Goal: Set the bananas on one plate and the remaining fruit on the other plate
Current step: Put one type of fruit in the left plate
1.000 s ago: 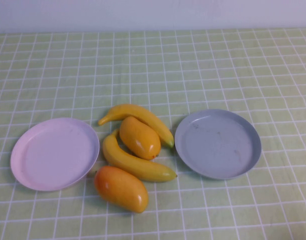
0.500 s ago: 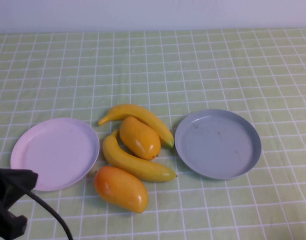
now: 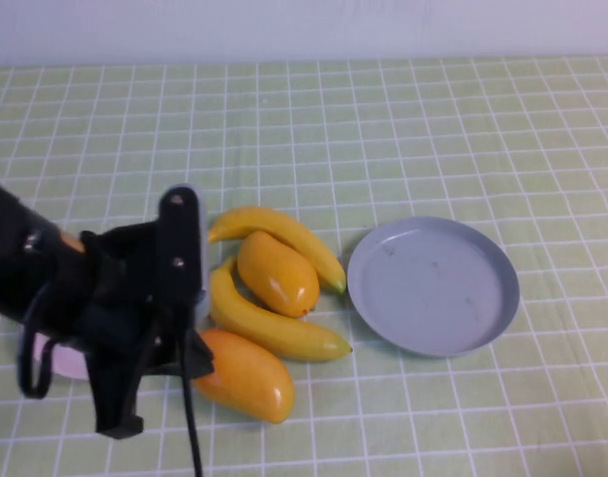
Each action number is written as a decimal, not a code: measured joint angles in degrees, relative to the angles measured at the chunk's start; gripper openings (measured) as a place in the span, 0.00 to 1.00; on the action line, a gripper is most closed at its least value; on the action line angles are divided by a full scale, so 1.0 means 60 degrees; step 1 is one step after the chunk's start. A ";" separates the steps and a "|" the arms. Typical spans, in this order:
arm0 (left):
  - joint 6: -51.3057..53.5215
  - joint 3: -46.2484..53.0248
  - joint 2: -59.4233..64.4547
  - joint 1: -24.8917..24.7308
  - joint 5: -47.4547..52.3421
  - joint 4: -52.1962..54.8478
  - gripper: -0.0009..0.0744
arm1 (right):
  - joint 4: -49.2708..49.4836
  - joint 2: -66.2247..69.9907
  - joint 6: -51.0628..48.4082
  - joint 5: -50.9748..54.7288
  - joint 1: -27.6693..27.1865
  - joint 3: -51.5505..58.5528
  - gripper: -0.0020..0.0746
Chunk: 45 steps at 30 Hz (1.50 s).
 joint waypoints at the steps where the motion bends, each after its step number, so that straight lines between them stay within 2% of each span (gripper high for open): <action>1: 0.0000 -0.0145 0.0304 -0.0248 0.0000 0.0098 0.02 | 0.0017 0.0000 0.0000 0.0000 0.0000 0.0000 0.01; 3: 0.0006 -0.0383 0.0818 -0.0653 -0.0061 0.0270 0.07 | 0.0017 0.0000 0.0000 0.0000 0.0000 0.0000 0.01; 5: 0.0040 -0.0584 0.1356 -0.1039 -0.0109 0.0483 0.19 | 0.0033 0.0000 0.0000 0.0000 0.0000 0.0000 0.01; 10: 0.0058 -0.0705 0.2428 -0.1668 -0.0638 0.1125 0.74 | 0.0036 0.0000 0.0000 0.0000 0.0000 0.0000 0.01; 13: 0.0077 -0.0705 0.2781 -0.1828 -0.1116 0.1548 0.88 | 0.0070 0.0000 0.0000 0.0000 0.0000 0.0000 0.01; 24: 0.0685 -0.0711 0.2958 -0.1865 -0.2721 0.2024 0.90 | 0.0109 0.0000 0.0000 0.0000 0.0000 0.0000 0.01; 45: 0.0996 -0.0711 0.4688 -0.1865 -0.3058 0.2693 0.90 | 0.0109 0.0000 0.0000 0.0000 0.0000 0.0000 0.00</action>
